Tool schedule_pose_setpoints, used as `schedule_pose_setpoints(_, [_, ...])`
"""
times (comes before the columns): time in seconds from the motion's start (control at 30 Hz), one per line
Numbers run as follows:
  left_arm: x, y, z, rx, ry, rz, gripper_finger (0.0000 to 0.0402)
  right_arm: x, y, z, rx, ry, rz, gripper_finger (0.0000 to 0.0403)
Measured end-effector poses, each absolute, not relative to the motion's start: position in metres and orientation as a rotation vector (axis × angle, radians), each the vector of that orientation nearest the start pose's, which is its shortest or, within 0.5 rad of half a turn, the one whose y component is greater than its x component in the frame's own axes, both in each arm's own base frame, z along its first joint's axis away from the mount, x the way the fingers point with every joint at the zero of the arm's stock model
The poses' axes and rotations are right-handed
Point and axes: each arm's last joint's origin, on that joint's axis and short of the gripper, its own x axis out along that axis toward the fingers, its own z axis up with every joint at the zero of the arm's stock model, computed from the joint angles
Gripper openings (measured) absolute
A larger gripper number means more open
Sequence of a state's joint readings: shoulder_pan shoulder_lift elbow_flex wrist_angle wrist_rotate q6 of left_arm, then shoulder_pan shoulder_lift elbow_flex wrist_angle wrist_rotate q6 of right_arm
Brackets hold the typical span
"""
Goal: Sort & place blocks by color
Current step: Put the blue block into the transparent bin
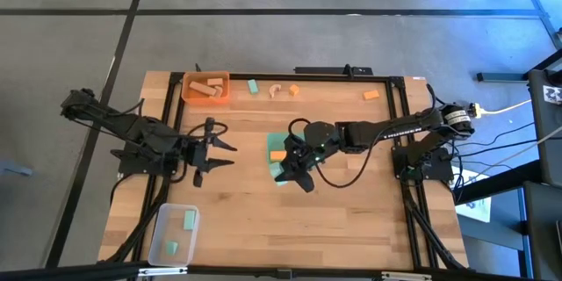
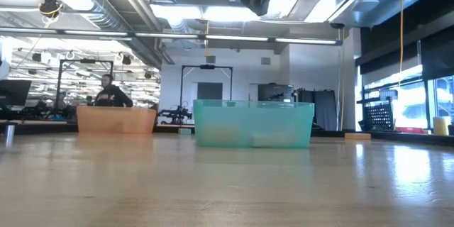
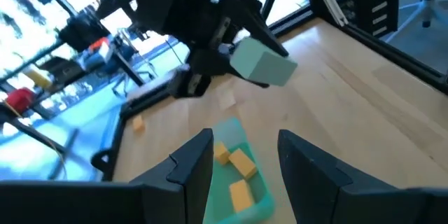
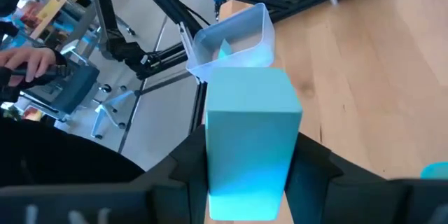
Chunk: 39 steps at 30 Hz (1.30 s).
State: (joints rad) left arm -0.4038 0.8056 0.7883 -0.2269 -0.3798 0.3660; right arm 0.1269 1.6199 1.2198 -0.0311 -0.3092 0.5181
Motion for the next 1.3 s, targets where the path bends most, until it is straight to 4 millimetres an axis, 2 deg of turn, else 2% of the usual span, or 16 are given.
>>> schedule_pose_setpoints(0.53, [0.1678,-0.06,0.3247,0.441,0.233,-0.064,0.0151,0.3612,0.057,0.2819,0.452,0.587,0.363,0.0133])
schedule_pose_setpoints(1.3, [0.1677,-0.0599,0.3243,0.442,0.237,-0.064,0.0151,0.3575,0.0584,0.2774,0.471,0.659,0.417,0.0133])
